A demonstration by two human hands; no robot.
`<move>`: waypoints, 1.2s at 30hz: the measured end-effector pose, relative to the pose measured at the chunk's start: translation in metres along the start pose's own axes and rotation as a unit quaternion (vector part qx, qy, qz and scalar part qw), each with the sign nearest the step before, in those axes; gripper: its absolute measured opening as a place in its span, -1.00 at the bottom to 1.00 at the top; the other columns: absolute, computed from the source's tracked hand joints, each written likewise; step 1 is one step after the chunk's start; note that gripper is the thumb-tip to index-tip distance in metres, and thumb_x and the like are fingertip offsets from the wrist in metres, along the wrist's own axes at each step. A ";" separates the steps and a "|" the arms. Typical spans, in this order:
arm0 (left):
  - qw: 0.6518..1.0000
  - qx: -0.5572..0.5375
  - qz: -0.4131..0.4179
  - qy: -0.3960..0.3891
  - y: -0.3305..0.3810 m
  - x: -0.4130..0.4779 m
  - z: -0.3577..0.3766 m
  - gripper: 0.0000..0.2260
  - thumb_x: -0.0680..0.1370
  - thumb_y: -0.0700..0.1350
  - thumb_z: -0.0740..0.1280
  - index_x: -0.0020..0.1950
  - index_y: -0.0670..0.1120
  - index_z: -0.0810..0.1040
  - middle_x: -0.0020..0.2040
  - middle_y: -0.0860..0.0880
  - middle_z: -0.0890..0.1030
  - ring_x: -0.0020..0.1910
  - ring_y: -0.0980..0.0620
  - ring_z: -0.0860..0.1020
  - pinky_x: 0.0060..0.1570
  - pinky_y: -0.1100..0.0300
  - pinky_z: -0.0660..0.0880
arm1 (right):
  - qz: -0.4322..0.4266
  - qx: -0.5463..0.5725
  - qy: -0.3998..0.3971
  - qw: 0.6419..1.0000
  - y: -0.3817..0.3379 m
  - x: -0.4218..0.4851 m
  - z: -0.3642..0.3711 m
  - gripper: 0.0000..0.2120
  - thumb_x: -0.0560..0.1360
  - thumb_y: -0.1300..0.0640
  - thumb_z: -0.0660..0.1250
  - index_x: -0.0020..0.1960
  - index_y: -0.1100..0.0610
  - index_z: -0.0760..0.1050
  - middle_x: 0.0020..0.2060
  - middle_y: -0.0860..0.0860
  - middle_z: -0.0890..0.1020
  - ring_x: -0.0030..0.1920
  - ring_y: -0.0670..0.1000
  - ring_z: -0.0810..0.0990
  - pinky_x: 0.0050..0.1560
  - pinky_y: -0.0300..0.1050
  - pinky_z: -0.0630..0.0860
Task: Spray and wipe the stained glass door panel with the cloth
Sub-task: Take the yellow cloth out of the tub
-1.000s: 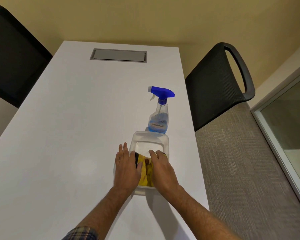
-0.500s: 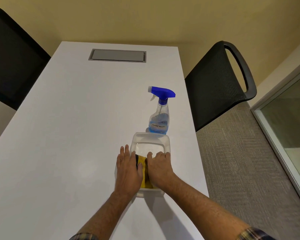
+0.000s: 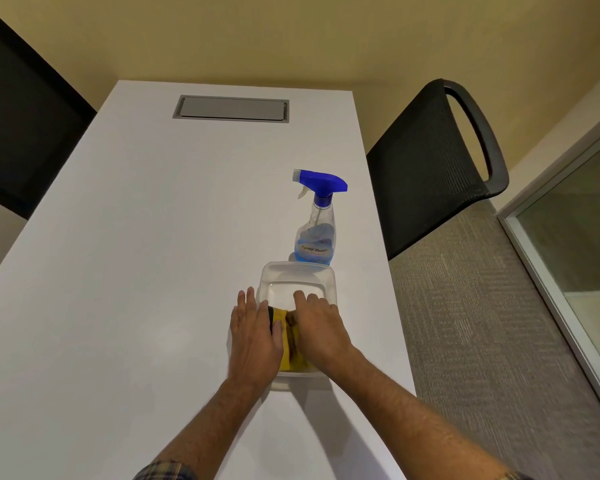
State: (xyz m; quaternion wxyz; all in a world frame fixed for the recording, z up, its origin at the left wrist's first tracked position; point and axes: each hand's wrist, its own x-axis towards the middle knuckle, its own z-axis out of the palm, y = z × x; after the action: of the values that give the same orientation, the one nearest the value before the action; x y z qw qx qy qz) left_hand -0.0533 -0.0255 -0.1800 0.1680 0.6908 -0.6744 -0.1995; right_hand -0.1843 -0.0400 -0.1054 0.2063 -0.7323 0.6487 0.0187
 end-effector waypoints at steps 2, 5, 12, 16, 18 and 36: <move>1.000 -0.014 -0.002 0.001 0.001 0.000 -0.002 -0.51 0.65 0.08 0.05 0.48 -0.15 0.39 0.64 -0.19 0.20 0.66 -0.16 0.07 0.58 -0.01 -0.04 | 0.009 0.063 0.013 0.998 -0.001 -0.007 -0.003 -0.53 0.61 0.04 0.31 0.46 0.11 0.28 0.30 0.13 0.51 0.28 0.13 0.50 0.29 0.06 0.50; 1.000 -0.025 0.000 -0.002 0.002 -0.001 -0.006 -0.40 0.64 0.17 -0.05 0.53 -0.16 0.34 0.64 -0.20 0.17 0.66 -0.16 0.03 0.59 -0.02 -0.04 | 0.024 0.155 0.059 0.986 0.003 -0.016 -0.007 -0.50 0.58 0.11 0.34 0.47 0.11 0.31 0.32 0.11 0.50 0.30 0.12 0.49 0.28 0.03 0.51; 0.998 -0.013 0.053 0.028 0.010 -0.002 -0.024 -0.47 0.65 0.10 0.00 0.50 -0.16 0.38 0.60 -0.24 0.27 0.63 -0.22 0.13 0.59 -0.14 0.11 | 0.077 0.343 0.147 0.925 0.014 -0.033 -0.027 -0.55 0.47 0.35 0.26 0.31 0.06 0.47 0.19 0.02 0.59 0.21 0.05 0.55 0.26 -0.01 0.55; 0.996 -0.066 0.053 0.009 0.027 -0.003 -0.044 -0.49 0.65 0.08 0.06 0.56 -0.10 0.31 0.62 -0.15 0.27 0.65 -0.12 0.10 0.61 -0.04 0.03 | 0.060 0.385 0.158 0.908 0.016 -0.044 -0.042 -0.59 0.48 0.36 0.28 0.27 0.06 0.50 0.15 0.01 0.61 0.14 0.00 0.58 0.24 0.00 0.59; 0.992 -0.120 0.032 -0.008 0.033 -0.004 -0.053 -0.50 0.66 0.07 0.11 0.59 -0.06 0.26 0.61 -0.12 0.29 0.63 -0.12 0.16 0.61 -0.03 0.07 | 0.041 0.402 0.166 0.900 0.018 -0.053 -0.049 -0.59 0.47 0.36 0.28 0.24 0.05 0.52 0.12 -0.02 0.62 0.13 -0.03 0.59 0.21 -0.03 0.61; 0.904 -0.427 -0.022 -0.015 0.146 -0.050 -0.175 -0.75 0.50 -0.04 0.52 0.14 -0.05 0.63 0.05 -0.03 0.70 0.09 -0.03 0.65 -0.18 0.29 0.60 | 0.013 0.507 0.239 0.828 0.059 -0.165 -0.165 -0.82 0.53 0.28 0.39 0.05 0.03 0.61 -0.07 -0.07 0.66 -0.03 -0.06 0.65 -0.27 -0.38 0.56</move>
State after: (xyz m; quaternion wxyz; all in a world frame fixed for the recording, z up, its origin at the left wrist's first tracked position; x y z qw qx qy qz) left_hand -0.0922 0.0128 0.0469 0.4329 0.5643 -0.5115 -0.4822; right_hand -0.3065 0.0575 0.0776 0.3870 -0.4982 0.6053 -0.4854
